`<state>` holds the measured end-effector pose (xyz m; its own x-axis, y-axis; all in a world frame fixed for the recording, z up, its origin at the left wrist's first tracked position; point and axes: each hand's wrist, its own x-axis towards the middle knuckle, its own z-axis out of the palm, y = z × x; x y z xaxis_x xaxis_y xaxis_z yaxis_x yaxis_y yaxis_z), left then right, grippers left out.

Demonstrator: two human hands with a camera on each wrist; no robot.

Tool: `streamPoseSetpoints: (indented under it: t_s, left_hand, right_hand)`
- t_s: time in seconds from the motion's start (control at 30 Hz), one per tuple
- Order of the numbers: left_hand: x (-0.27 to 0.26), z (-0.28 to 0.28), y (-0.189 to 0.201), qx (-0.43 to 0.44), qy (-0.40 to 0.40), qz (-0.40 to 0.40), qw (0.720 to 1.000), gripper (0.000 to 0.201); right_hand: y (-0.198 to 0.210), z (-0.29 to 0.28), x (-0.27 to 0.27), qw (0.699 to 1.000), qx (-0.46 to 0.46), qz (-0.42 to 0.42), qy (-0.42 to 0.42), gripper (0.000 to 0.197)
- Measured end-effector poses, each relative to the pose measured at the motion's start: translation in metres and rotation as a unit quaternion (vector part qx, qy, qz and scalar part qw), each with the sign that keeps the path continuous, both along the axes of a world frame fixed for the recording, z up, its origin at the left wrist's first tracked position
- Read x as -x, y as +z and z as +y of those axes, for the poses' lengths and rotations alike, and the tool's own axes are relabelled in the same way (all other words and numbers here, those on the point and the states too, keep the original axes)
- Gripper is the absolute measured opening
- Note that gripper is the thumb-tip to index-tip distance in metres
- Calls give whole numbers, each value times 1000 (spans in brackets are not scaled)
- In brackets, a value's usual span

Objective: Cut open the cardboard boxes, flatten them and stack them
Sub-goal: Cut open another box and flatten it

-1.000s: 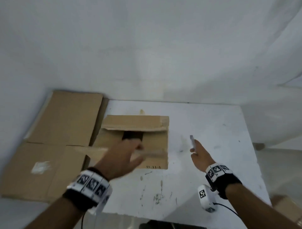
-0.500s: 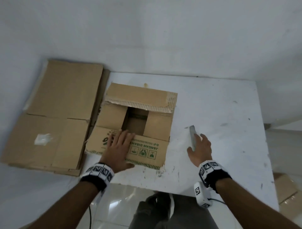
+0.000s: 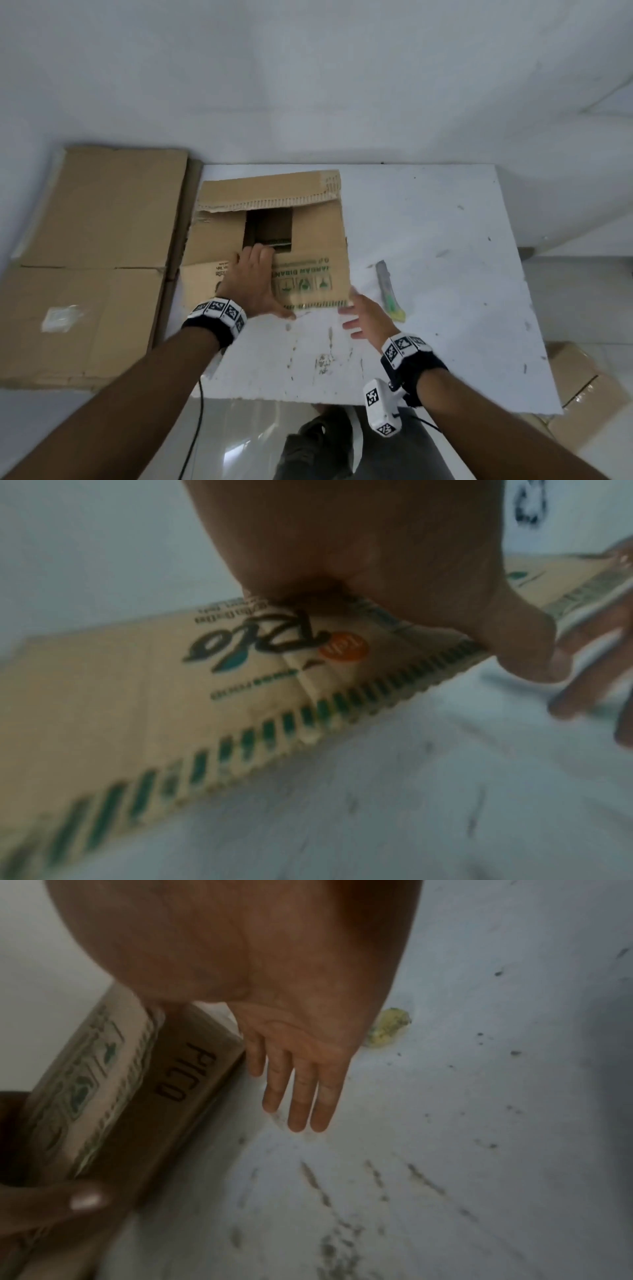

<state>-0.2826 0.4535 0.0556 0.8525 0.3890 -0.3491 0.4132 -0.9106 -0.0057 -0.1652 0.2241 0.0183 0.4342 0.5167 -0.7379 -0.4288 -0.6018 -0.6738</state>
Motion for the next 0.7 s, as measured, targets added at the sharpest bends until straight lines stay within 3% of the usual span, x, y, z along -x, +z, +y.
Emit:
streamPoseSetpoints:
  t_s: [0.1,0.2,0.27,0.4,0.47,0.53,0.6,0.67,0.7]
  left_hand:
    - [-33,-9,38,59,113,-149,980,127]
    - [-59,-11,87,147,239,-240,929,129]
    - [-64,-6,110,240,291,-273,885,127]
    - [-61,2,130,394,342,-303,798,105]
    - [-58,9,128,456,355,-315,753,94]
    - [-52,21,123,540,366,-309,692,87]
    - [-43,32,116,613,366,-304,631,72]
    - [-35,40,106,648,367,-305,593,56]
    - [-31,43,103,649,370,-308,589,61]
  right_hand:
    - [24,6,-15,992,-56,53,-100,75]
    - [39,20,-26,997,-60,-6,-53,129]
    - [47,35,-32,997,-75,-34,-10,147]
    - [73,64,-39,989,-147,-27,13,116]
    - [82,70,-40,985,-166,-36,23,120]
    - [85,74,-42,987,-111,-113,40,139]
    - [78,74,-45,988,-52,-135,61,145]
    - [70,71,-50,993,-41,-97,56,131]
    - [70,70,-53,994,-44,-88,43,117]
